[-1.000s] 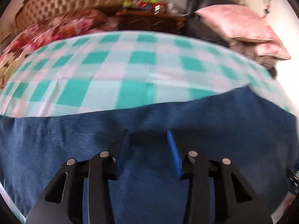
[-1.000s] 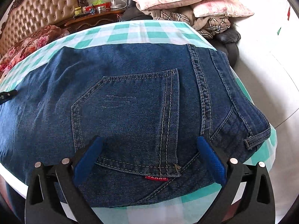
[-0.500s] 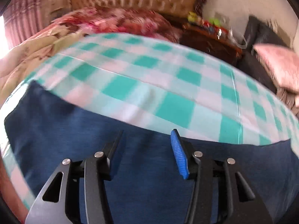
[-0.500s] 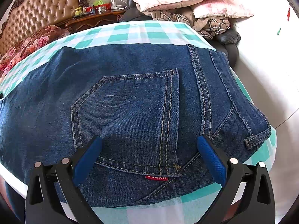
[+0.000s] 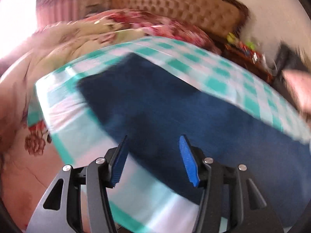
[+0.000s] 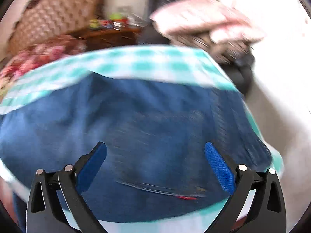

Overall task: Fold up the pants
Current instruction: 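Move both open grippers toward the jeans edge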

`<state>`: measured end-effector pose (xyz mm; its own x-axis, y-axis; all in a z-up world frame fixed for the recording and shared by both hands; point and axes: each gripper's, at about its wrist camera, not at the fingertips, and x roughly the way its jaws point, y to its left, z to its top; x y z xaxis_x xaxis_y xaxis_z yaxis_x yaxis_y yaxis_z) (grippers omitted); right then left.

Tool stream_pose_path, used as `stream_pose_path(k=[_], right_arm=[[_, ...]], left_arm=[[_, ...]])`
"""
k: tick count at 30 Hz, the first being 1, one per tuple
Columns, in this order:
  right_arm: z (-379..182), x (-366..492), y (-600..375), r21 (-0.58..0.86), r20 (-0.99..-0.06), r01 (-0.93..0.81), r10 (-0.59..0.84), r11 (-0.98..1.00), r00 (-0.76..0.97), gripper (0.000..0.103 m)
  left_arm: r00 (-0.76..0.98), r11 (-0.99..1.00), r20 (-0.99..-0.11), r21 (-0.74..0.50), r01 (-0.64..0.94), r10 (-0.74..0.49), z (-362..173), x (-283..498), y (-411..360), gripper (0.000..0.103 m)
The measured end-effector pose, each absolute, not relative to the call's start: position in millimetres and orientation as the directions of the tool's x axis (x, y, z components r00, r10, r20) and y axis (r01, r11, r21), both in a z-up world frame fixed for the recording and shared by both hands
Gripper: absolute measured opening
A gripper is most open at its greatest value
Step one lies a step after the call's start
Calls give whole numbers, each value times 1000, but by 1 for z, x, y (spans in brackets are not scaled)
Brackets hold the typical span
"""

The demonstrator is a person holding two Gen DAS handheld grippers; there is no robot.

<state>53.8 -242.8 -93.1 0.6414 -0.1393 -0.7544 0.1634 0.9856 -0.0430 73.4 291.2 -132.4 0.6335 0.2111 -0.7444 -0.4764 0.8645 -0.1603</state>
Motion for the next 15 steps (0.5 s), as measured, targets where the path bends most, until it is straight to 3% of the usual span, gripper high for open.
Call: stream_pose_path(k=[3,6,9,15], right_arm=[[-89,69,-187,-18,-753,14,-23,1000,658,97],[-92,89,-129,26,-758,-117,96,993,645,97],[-100,112,-82,36,-777,-195,150,980,612,92],[-122,155,-6,51,-817,-264,192,963,544,59]], left_arm=[[627,803,-742,-214,-556,236,-133,59,332,51],[606,728,-750,-255,-636,266,-140,42,373,39],[579,708,-752,-220,-671,315,-136,37,393,34],[652,769,-713,-259,-585,256,-123,43,417,34]])
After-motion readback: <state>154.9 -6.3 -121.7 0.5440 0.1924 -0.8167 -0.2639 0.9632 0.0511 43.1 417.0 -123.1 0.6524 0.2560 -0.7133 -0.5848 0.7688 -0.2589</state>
